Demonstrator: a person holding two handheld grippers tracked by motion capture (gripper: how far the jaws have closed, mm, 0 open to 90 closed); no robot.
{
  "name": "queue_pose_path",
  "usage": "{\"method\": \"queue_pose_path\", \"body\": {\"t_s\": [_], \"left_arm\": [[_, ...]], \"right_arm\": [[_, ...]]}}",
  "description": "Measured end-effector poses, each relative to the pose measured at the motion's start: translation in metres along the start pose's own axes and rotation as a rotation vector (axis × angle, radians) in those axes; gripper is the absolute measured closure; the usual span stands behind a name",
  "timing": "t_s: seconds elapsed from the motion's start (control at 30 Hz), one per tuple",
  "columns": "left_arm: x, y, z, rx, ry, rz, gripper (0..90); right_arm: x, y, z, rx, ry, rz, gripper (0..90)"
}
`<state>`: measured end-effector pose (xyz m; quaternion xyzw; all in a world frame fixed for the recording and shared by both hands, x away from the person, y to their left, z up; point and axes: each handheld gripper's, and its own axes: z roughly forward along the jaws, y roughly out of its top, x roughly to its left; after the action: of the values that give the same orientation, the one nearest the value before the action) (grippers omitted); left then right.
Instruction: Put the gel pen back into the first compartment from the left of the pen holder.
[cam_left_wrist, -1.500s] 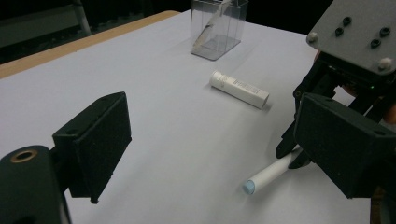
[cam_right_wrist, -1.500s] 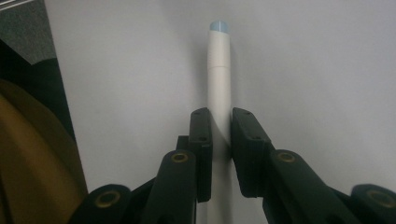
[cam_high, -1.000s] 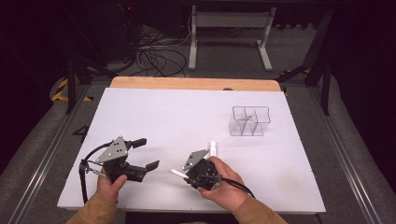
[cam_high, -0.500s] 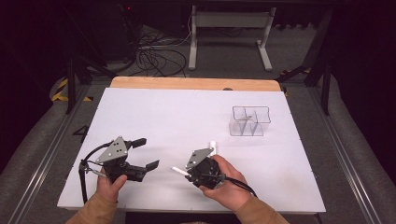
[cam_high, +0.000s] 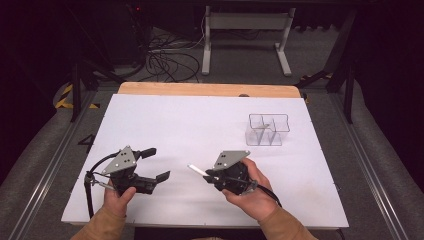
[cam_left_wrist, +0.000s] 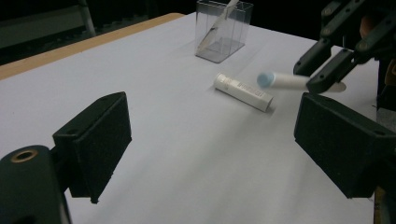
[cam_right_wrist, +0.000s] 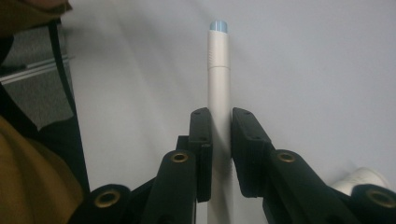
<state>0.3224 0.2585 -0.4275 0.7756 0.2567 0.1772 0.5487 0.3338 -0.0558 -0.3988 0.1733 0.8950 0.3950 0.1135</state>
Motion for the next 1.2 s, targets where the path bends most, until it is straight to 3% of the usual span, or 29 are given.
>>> {"method": "queue_pose_path", "body": {"t_s": [0.53,1.07,1.2], "left_arm": [[-0.002,0.0,0.001,0.007,0.001,0.003,11.9],[-0.002,0.0,0.001,0.004,0.003,0.006,11.9],[-0.002,0.0,0.001,0.004,0.004,0.01,11.9]], "right_arm": [[-0.028,0.007,-0.037,-0.204,-0.068,0.086,79.1],[-0.052,0.008,-0.056,-0.371,-0.169,0.117,79.1],[-0.058,0.008,-0.059,-0.383,-0.179,0.105,79.1]]}}
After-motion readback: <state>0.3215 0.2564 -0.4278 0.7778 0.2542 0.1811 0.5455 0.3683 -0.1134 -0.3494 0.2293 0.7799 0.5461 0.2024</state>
